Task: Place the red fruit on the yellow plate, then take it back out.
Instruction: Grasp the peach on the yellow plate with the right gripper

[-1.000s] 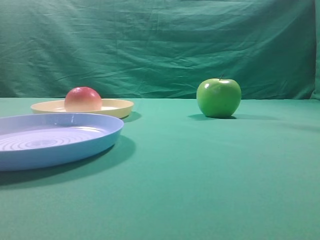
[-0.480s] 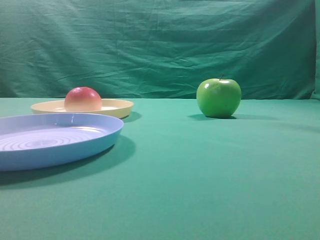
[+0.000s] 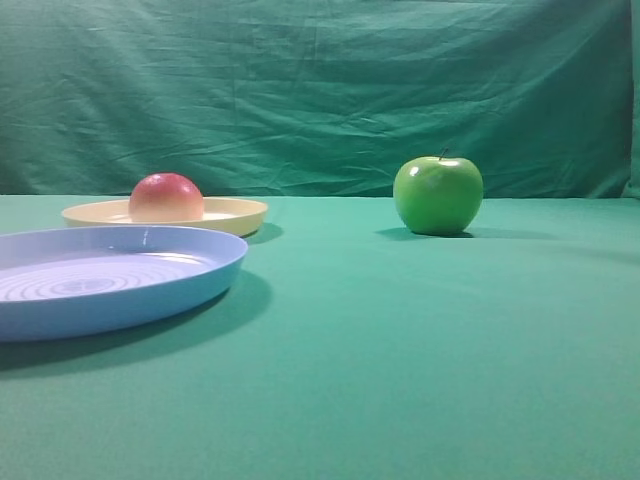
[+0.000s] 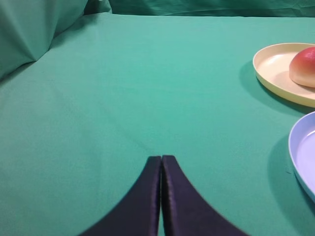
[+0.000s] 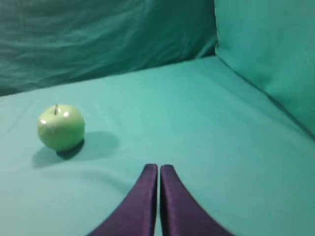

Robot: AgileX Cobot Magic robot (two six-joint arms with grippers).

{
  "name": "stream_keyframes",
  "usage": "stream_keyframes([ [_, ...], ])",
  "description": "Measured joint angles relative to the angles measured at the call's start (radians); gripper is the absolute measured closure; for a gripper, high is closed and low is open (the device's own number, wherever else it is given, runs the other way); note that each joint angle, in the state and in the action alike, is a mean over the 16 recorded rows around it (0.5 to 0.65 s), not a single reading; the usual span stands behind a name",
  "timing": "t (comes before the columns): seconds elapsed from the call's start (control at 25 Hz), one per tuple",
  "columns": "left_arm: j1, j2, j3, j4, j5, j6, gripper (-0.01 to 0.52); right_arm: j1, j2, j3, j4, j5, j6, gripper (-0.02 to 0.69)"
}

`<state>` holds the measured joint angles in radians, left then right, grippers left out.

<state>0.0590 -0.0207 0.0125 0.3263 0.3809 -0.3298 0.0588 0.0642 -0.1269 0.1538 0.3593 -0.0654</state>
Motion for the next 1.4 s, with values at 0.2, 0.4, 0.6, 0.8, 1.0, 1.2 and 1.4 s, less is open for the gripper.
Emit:
stream_keyframes([
  [0.2, 0.0, 0.0, 0.0, 0.0, 0.0, 0.0, 0.514, 0.071, 0.113, -0.16, 0.007, 0.067, -0.041, 0.665],
  [0.4, 0.0, 0.0, 0.0, 0.0, 0.0, 0.0, 0.514, 0.167, 0.279, -0.34, 0.02, 0.186, -0.097, 0.665],
  [0.6, 0.0, 0.0, 0.0, 0.0, 0.0, 0.0, 0.514, 0.247, 0.46, -0.503, 0.048, 0.324, -0.155, 0.665],
  [0.8, 0.0, 0.0, 0.0, 0.0, 0.0, -0.001, 0.514, 0.295, 0.632, -0.635, 0.096, 0.426, -0.207, 0.665],
  [1.0, 0.0, 0.0, 0.0, 0.0, 0.0, -0.001, 0.514, 0.312, 0.77, -0.718, 0.151, 0.456, -0.246, 0.665],
  [1.2, 0.0, 0.0, 0.0, 0.0, 0.0, -0.002, 0.514, 0.313, 0.887, -0.774, 0.19, 0.445, -0.295, 0.665],
  [1.4, 0.0, 0.0, 0.0, 0.0, 0.0, -0.001, 0.514, 0.313, 1.021, -0.848, 0.217, 0.418, -0.353, 0.665],
])
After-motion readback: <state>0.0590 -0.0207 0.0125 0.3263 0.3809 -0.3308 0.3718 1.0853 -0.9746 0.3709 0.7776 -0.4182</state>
